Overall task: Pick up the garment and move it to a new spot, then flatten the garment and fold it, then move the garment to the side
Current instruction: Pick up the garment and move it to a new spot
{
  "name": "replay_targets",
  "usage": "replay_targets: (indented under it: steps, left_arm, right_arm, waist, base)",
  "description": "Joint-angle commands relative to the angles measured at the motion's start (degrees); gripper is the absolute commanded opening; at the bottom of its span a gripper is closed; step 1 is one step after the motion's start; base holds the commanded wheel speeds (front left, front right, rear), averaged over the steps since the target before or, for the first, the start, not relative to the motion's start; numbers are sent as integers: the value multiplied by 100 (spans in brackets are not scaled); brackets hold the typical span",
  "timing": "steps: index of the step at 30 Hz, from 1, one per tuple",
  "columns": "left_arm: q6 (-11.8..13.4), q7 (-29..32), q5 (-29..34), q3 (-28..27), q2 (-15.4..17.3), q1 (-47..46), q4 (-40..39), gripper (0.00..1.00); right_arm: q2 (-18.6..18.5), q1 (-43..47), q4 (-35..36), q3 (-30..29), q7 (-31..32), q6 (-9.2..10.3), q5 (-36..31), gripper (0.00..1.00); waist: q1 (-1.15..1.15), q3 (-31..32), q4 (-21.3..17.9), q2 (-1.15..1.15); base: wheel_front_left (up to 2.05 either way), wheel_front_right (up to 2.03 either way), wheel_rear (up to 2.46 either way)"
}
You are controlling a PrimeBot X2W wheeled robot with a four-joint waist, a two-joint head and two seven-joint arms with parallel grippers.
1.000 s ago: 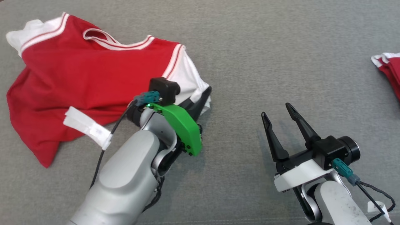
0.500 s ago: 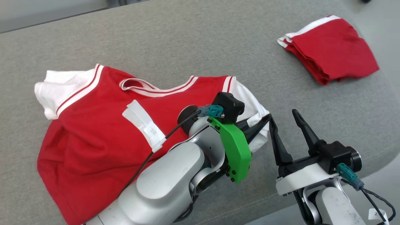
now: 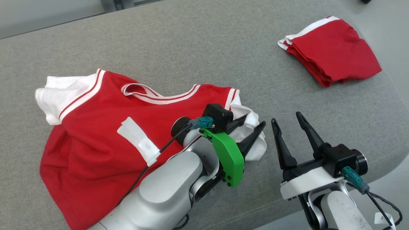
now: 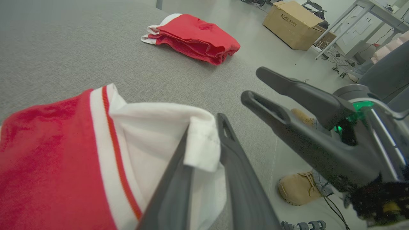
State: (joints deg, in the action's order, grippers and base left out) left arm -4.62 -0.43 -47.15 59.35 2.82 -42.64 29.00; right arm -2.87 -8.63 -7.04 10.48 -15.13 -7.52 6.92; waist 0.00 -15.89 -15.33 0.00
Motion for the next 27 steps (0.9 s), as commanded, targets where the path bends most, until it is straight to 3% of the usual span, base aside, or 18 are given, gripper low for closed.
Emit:
replay_targets:
  steps: [1,6,12,20,27]
  left_arm:
    - [35,-64,-56,-6,15,-28,-24,100]
    - [249,-617,-92,-190,86,151,-154,100]
    - [727,-1257,278,-396,752,664,-520,100]
    - [1371,-1482,579,-1004,1667,1838,-1201,100]
    - [1469,-1475,971,-2155,1900,3122,-1598,100]
  right_arm:
    - [-9,-41,6,-10,-2,6,-15,100]
    - [-18,96,55,-105,-2,6,-56,100]
    - [-105,360,209,-325,-2,6,-134,100]
    - [-175,788,515,-447,-2,6,-255,100]
    - [-263,1118,569,-642,-2,6,-277,100]
  waist:
    - [0,117,190,0]
    - [0,332,452,0]
    - [0,662,820,0]
    - [0,1056,1296,0]
    - [0,1300,1588,0]
  base:
    - [0,0,0]
    - [0,0,0]
    - [0,0,0]
    - [0,0,0]
    - [0,0,0]
